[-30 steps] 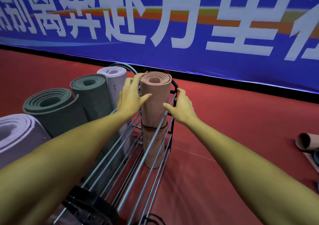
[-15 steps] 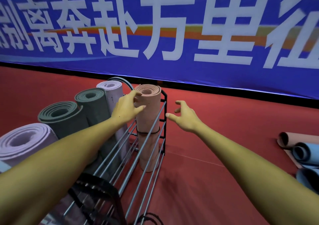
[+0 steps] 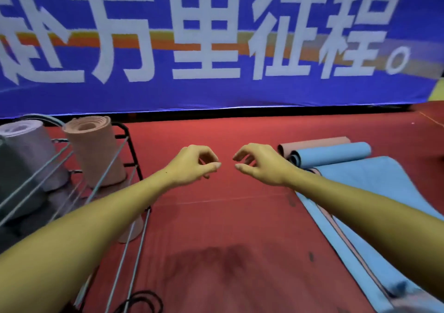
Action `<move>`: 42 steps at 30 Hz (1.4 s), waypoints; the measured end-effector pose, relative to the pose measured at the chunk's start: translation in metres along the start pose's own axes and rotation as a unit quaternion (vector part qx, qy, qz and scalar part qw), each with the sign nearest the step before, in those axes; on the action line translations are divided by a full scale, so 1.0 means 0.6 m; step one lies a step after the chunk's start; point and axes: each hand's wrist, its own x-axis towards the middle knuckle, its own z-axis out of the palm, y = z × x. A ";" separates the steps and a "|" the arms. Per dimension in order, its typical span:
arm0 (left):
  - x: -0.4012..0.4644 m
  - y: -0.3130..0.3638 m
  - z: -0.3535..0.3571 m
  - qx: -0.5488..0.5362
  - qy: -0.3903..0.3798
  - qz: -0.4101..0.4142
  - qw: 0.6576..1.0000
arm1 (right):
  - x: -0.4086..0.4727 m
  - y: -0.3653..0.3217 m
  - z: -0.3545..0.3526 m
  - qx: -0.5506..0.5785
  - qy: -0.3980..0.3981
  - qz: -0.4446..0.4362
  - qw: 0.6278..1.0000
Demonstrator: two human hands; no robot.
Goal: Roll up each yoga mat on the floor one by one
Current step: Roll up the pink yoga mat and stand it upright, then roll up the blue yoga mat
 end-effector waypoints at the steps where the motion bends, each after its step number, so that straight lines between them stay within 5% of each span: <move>1: 0.014 0.018 0.042 -0.011 -0.022 0.006 1.000 | -0.030 0.035 -0.015 -0.006 0.002 0.015 1.000; 11: 0.159 0.113 0.481 -0.086 -0.149 -0.007 0.985 | -0.367 0.442 -0.060 0.073 0.074 0.290 0.951; 22: 0.234 0.098 0.920 -0.089 -0.253 -0.049 0.962 | -0.620 0.783 0.142 0.096 0.029 0.501 0.860; 29: 0.236 0.049 1.139 -0.071 -0.314 -0.076 0.944 | -0.664 0.910 0.242 -0.052 -0.110 0.548 0.828; 37: 0.244 0.013 1.276 -0.132 -0.339 -0.193 0.911 | -0.693 0.951 0.303 -0.173 -0.096 0.505 0.840; 42: 0.281 0.052 1.318 -0.313 -0.251 -0.348 0.847 | -0.683 0.945 0.291 -0.133 -0.069 0.493 0.857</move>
